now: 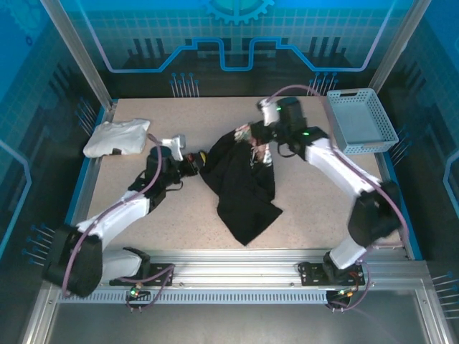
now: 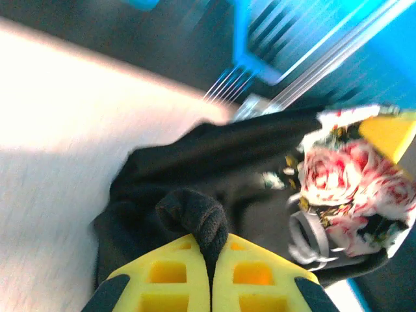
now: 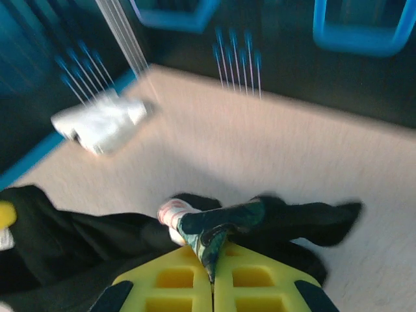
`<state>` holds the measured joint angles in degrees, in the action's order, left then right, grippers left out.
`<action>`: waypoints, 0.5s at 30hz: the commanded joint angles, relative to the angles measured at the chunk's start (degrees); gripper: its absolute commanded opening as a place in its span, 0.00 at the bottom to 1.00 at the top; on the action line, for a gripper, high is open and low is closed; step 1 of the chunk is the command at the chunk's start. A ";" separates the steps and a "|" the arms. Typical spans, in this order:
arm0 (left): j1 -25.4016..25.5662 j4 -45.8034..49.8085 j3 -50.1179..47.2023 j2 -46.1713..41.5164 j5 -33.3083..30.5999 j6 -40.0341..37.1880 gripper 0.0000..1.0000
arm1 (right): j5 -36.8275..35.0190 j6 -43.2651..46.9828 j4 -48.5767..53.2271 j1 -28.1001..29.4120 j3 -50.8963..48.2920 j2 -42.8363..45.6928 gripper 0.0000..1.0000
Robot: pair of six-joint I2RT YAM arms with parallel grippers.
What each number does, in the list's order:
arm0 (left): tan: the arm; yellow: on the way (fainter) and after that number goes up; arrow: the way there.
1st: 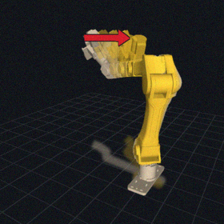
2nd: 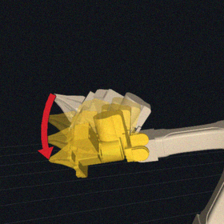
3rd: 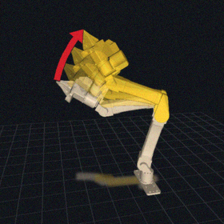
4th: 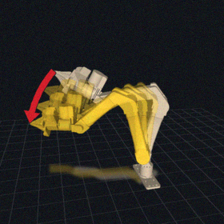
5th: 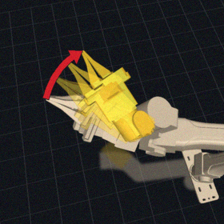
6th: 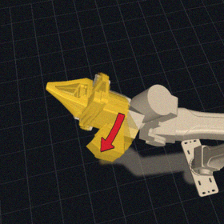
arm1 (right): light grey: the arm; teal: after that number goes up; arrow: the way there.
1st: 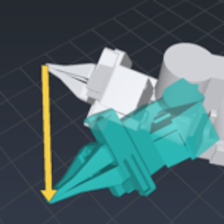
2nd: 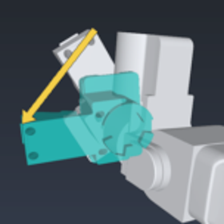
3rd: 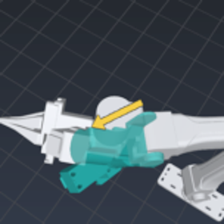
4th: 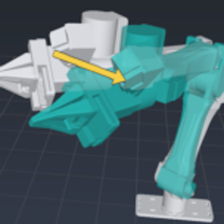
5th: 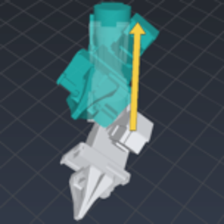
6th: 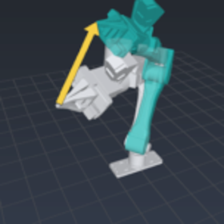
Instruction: Fold the inside-out t-shirt
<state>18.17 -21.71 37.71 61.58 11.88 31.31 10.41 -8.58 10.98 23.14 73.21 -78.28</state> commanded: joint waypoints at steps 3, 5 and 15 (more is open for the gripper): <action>2.43 -7.80 -4.86 -9.28 1.62 -3.93 0.00 | -3.07 6.96 -5.53 1.94 -18.64 20.78 0.07; 4.31 -3.60 -8.80 -11.22 1.48 -4.09 0.00 | -5.60 5.86 -6.11 2.58 -28.82 27.72 0.13; 6.34 17.21 -22.22 -17.35 -8.02 -2.51 0.00 | -12.84 -6.36 -8.81 5.38 -53.64 42.08 0.62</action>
<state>24.29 -9.58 14.79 45.58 6.50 29.63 -0.58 -11.73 8.45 27.66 17.96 -37.43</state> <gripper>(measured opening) 0.059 0.605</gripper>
